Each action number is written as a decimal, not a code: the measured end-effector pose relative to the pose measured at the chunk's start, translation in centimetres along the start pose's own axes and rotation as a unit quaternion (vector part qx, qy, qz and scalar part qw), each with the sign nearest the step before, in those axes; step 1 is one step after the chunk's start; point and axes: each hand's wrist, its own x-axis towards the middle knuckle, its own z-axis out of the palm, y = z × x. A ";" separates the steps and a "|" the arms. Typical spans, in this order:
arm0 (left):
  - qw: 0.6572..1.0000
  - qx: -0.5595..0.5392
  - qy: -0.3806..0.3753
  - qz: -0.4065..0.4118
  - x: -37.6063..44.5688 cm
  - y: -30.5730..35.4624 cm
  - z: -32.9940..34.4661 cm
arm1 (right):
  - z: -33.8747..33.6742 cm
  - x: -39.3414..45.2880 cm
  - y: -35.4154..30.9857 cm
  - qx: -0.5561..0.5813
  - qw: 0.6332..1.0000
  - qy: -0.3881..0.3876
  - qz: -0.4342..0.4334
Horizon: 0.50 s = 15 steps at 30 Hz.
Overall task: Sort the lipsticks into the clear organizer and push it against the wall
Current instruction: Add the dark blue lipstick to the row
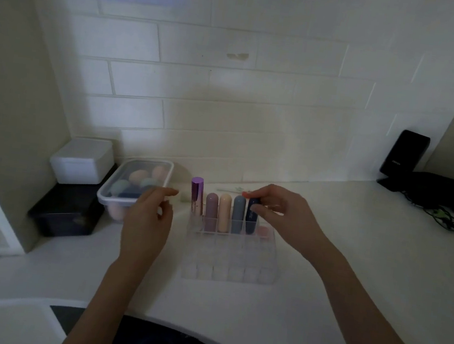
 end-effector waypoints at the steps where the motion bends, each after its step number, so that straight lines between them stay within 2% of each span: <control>1: 0.999 0.008 -0.040 -0.003 0.1 -0.6 0.5 | -0.1 0.1 0.2 -0.007 1.000 -0.002 0.006; 4: 0.987 -0.014 -0.160 0.009 0.3 -1.4 1.1 | -1.3 0.8 0.4 0.009 0.999 0.048 0.004; 7: 0.978 -0.002 -0.199 0.057 1.0 -1.1 1.4 | -2.7 1.8 1.9 0.013 0.996 0.088 0.016; 8: 0.971 -0.007 -0.230 0.061 1.3 -1.0 1.7 | -2.9 2.2 2.5 -0.003 0.997 0.078 0.028; 9: 0.962 -0.055 -0.264 0.050 1.5 -0.7 1.8 | -2.8 2.5 3.1 -0.019 0.997 0.061 0.037; 10: 0.953 -0.077 -0.282 0.075 1.6 -0.3 1.9 | -2.6 2.7 3.7 -0.030 0.998 0.041 0.047; 11: 0.950 -0.103 -0.286 0.067 2.1 -0.4 2.4 | -2.2 3.1 4.2 -0.036 0.998 0.023 0.052; 14: 0.949 -0.087 -0.288 0.092 3.0 -1.5 3.2 | -0.9 3.9 4.6 -0.060 0.996 -0.030 0.059; 15: 0.943 -0.099 -0.310 0.076 3.4 -1.4 3.4 | -0.4 4.1 4.8 -0.058 0.996 -0.047 0.055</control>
